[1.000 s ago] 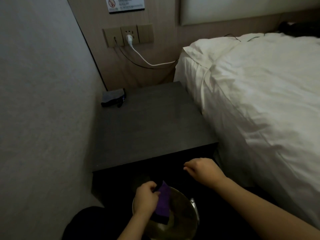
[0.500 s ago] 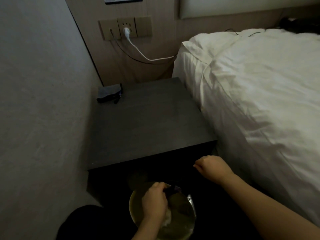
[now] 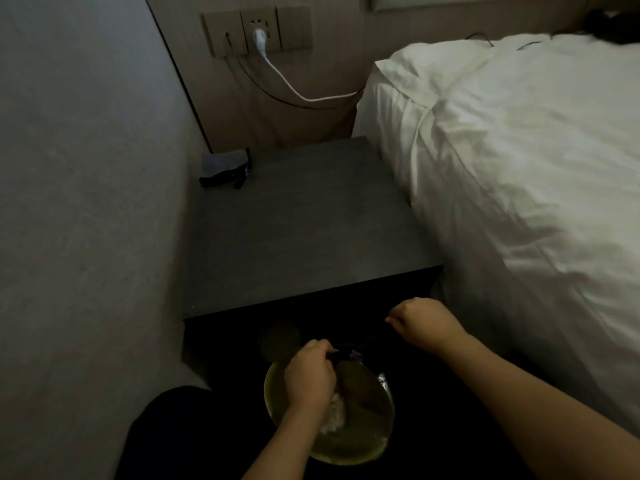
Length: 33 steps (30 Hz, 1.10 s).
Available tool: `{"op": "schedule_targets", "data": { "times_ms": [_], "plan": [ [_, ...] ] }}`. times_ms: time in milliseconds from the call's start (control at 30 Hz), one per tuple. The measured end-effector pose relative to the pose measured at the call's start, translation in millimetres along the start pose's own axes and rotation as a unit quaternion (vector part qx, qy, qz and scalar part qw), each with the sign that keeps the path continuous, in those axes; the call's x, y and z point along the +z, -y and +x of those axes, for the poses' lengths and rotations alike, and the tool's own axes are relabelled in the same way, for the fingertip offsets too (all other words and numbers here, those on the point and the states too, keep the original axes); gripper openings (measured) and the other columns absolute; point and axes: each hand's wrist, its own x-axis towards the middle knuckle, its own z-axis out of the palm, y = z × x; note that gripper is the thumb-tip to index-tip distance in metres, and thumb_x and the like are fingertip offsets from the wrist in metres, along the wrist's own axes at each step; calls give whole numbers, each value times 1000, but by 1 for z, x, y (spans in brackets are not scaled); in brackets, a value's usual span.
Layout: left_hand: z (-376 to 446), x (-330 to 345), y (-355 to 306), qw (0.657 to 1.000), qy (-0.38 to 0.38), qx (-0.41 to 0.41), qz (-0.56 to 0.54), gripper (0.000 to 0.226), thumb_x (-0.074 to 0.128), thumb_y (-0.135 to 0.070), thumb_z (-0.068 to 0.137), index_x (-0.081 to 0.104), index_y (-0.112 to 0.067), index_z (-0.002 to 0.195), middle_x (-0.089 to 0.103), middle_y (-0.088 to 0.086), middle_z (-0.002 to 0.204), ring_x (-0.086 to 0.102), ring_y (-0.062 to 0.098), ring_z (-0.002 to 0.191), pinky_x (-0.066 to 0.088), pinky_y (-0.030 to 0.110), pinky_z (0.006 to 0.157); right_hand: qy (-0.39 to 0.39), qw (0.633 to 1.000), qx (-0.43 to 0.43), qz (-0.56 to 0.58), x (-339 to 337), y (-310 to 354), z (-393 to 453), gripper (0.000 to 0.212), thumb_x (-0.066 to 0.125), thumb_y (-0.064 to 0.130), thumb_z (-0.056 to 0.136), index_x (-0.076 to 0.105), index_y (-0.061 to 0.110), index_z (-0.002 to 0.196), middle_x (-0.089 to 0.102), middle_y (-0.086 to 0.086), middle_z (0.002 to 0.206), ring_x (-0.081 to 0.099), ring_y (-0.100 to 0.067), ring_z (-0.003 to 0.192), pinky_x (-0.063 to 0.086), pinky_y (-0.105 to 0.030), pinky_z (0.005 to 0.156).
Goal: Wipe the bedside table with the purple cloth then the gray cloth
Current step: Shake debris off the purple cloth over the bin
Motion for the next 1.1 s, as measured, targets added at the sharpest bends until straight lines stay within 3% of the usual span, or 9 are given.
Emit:
{"op": "schedule_targets", "data": {
  "times_ms": [233,333,467,533,600,733,867,967,1100],
  "plan": [
    [3,-11,-4,999,-36,32,-5,29,45,-14,94,62,-24,115,61,-8,114,58,9,105,44,21,84,11,999,-32,0,2,13,5,35,40,36,96,66,17,111,67,-3,113,62,-21,106,51,-37,88],
    [3,-15,-4,998,-53,42,-8,30,43,-16,95,60,-25,119,60,-9,116,57,8,108,43,20,87,13,999,-52,5,3,16,6,38,46,38,93,58,18,124,60,-2,127,56,-18,117,48,-35,95],
    [3,-20,-3,997,-70,21,-13,29,45,-16,95,60,-25,119,60,-10,117,57,7,108,45,20,89,83,991,-102,17,6,22,2,80,59,45,85,21,17,149,18,-2,159,18,-18,146,19,-31,118],
    [5,-23,-4,996,-81,24,-18,29,46,-16,95,61,-24,119,60,-9,117,57,7,108,46,21,89,124,984,-127,-1,10,30,-2,94,62,47,82,6,18,151,1,-1,161,3,-17,148,7,-31,120],
    [7,-25,-5,995,-86,38,-28,28,47,-16,95,61,-24,118,61,-10,116,58,6,107,47,21,89,121,987,-105,26,15,38,-5,96,63,46,82,2,18,151,-2,-2,161,1,-16,148,5,-29,119],
    [0,-24,-3,992,-75,90,-42,28,51,-9,91,67,-19,111,65,-6,111,61,10,105,46,21,85,63,994,-87,36,16,49,-9,75,56,34,90,15,18,151,15,-1,160,18,-15,146,15,-24,118],
    [-7,-24,1,990,-79,98,-55,27,54,-5,86,71,-15,104,69,0,106,64,16,101,48,26,82,-25,996,-76,33,11,59,-5,33,46,31,93,59,17,121,60,-2,126,55,-17,117,44,-30,97],
    [-6,-33,-2,992,-70,90,-60,28,50,-8,90,69,-17,109,66,-4,111,60,11,104,45,22,88,-43,993,-52,96,10,65,-4,25,47,26,93,65,19,109,66,0,112,62,-16,103,49,-29,86],
    [0,-54,-10,986,-89,71,-118,23,55,-7,89,69,-20,103,62,-12,99,56,2,91,45,15,84,-66,965,2,253,-5,60,0,19,61,25,87,67,23,105,67,6,102,61,-7,94,49,-22,84]
  ]
}}
